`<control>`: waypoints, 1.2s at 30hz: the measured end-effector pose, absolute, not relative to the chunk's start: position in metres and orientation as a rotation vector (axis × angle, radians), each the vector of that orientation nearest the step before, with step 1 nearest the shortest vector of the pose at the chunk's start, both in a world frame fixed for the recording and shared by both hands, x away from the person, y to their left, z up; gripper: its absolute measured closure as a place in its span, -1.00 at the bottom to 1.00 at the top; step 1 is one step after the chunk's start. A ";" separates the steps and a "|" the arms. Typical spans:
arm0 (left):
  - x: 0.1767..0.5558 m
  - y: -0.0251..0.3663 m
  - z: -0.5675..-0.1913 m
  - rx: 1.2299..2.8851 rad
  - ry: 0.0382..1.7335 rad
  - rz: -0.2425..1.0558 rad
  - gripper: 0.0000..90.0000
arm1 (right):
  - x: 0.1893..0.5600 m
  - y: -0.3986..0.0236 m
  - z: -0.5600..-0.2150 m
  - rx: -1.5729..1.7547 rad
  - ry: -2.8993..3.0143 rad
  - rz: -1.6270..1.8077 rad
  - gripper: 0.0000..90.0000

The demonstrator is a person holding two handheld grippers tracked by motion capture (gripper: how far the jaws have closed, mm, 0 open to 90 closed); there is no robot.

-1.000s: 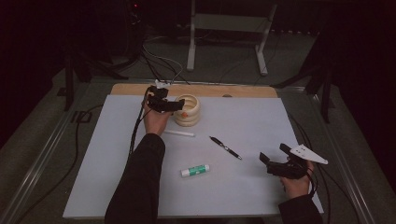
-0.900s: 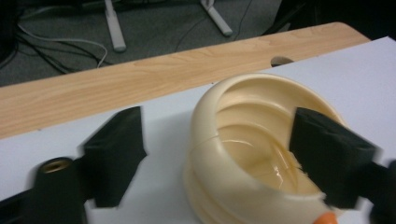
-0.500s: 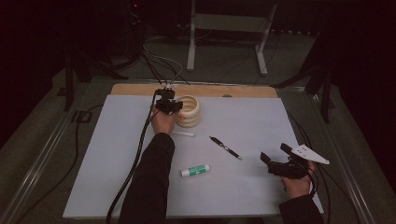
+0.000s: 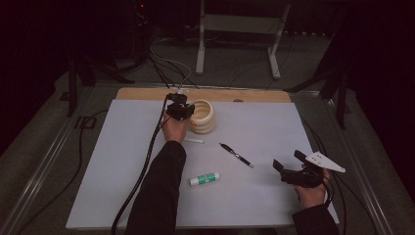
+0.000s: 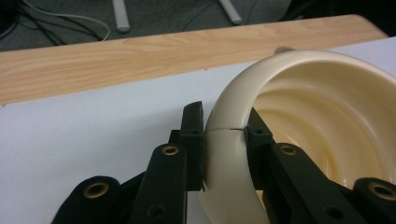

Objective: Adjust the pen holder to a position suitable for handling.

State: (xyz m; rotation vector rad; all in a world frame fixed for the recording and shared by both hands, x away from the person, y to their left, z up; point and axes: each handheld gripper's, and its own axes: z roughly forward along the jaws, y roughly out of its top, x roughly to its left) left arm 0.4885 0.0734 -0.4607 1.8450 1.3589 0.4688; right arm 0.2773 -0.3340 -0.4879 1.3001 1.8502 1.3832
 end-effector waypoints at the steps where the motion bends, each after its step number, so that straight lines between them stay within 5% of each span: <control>1: 0.487 0.074 -0.459 1.843 1.352 0.462 0.70 | 0.277 -0.334 -0.488 1.301 1.849 1.383 -1.00; 36: 0.424 0.070 -0.430 2.011 1.050 0.361 0.70 | 0.277 -0.333 -0.488 1.297 1.847 1.387 -1.00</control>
